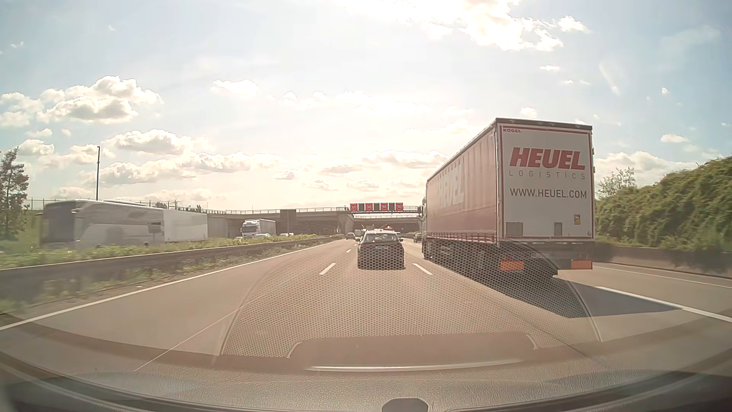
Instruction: Follow the waypoints while adhering to traffic rules and regulations
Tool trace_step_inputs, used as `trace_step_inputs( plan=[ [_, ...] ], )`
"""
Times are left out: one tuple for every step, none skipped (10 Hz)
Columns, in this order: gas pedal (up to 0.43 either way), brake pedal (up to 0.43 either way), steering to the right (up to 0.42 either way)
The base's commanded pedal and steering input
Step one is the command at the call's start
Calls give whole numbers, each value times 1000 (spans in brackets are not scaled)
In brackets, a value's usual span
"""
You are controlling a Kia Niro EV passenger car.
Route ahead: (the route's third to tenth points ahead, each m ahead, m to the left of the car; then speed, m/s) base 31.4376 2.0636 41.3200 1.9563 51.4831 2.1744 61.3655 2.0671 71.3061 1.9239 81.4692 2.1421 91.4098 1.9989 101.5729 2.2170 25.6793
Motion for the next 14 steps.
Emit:
trace_step_inputs(
  plan=[
    [177, 0, -2],
    [177, 0, -3],
    [177, 0, -3],
    [177, 0, -4],
    [177, 0, -4],
    [177, 0, -5],
    [177, 0, -4],
    [177, 0, -3],
    [177, 0, -3],
    [177, 0, -5],
    [177, 0, -5],
    [177, 0, -5],
    [177, 0, -3],
    [177, 0, -3]
  ],
)
